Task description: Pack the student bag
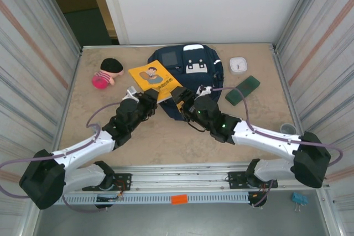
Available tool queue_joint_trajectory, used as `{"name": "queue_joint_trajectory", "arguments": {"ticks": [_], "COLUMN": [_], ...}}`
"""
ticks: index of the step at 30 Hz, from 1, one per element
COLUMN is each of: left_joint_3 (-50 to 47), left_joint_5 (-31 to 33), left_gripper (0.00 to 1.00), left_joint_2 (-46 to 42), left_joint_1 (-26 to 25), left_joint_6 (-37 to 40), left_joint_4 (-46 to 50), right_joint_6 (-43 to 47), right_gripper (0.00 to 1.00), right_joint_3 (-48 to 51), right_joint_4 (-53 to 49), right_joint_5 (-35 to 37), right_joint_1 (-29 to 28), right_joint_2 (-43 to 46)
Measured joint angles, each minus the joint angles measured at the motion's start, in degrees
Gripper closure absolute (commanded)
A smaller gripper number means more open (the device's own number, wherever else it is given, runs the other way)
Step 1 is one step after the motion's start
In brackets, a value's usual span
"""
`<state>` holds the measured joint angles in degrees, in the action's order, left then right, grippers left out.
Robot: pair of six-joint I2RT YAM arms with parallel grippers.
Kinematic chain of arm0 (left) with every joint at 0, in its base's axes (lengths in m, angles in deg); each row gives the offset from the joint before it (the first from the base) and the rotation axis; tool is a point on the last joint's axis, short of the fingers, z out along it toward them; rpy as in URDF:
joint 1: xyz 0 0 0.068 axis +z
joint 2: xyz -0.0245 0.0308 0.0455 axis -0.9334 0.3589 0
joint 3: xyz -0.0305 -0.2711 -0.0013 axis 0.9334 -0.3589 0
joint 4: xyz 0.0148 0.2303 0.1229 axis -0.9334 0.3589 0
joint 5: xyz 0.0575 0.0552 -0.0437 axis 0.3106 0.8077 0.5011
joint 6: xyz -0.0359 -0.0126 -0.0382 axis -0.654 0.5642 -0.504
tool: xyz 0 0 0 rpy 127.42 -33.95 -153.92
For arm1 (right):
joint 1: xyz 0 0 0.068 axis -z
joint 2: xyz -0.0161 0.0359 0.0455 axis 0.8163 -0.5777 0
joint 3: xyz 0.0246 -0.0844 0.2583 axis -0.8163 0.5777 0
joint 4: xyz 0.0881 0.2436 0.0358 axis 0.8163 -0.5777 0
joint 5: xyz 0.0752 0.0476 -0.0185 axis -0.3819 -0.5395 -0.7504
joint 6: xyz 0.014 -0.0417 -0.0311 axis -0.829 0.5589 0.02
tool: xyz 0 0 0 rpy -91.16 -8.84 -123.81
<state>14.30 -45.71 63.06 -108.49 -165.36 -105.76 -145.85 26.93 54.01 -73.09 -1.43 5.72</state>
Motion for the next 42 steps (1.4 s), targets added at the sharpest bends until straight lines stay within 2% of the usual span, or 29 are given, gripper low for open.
{"name": "queue_joint_trajectory", "arguments": {"ticks": [4, 6, 11, 14, 16, 17, 19, 21, 23, 29, 34, 38, 42], "left_joint_3": [0.0, 0.0, 0.0, 0.0, 0.0, 0.0, 0.0, -0.1, -0.1, -0.4, -1.7, -2.4, -2.5], "left_joint_5": [0.0, 0.0, -0.1, -0.2, 0.0, 0.0, 0.2, 0.5, 0.4, 0.2, 0.4, 0.9, 1.7], "left_gripper": [1.00, 1.00, 1.00, 1.00, 0.79, 0.67, 0.55, 0.47, 0.43, 0.38, 0.44, 0.53, 0.56], "left_joint_2": [0.0, 0.0, 0.0, -0.4, -0.7, -1.0, -1.8, -3.4, -4.8, -8.0, -10.2, -12.3, -13.0], "left_joint_1": [0.0, -0.1, -0.4, -0.5, -0.6, -0.6, -0.6, -0.7, -0.7, 1.2, 1.9, 2.9, 3.4], "left_joint_6": [-0.7, -0.9, -1.3, -1.3, -1.3, -1.1, -0.5, 0.5, 1.6, 4.3, 5.9, 7.1, 7.8], "left_joint_4": [-0.1, -0.3, -0.3, 0.2, 0.9, 1.6, 1.9, 2.8, 3.9, 7.4, 10.0, 12.3, 13.2], "right_joint_6": [-1.8, -2.7, -4.0, -4.4, -4.5, -4.7, -4.6, -4.3, -4.0, -2.0, -0.1, 2.0, 2.5], "right_gripper": [0.32, 0.44, 0.53, 0.68, 0.87, 0.91, 0.95, 0.98, 0.99, 0.98, 0.98, 0.94, 0.93], "right_joint_3": [0.0, 0.0, -0.4, -1.6, -2.0, -2.0, -2.1, -2.0, -1.6, -0.3, 0.3, 0.3, 0.5], "right_joint_4": [1.7, 2.5, 5.9, 7.1, 7.9, 8.3, 8.3, 8.2, 8.1, 7.1, 3.8, -0.9, -3.7], "right_joint_5": [-0.4, -0.6, -1.7, -2.6, -3.3, -3.5, -4.8, -7.0, -9.3, -16.1, -20.5, -24.3, -28.0], "right_joint_1": [0.5, 0.9, 3.2, 4.1, 4.2, 4.2, 4.7, 5.3, 6.0, 8.1, 8.9, 10.5, 12.9], "right_joint_2": [-3.0, -4.2, -7.6, -10.0, -10.6, -10.6, -10.4, -10.3, -9.7, -7.4, -4.0, 0.4, 3.5]}}
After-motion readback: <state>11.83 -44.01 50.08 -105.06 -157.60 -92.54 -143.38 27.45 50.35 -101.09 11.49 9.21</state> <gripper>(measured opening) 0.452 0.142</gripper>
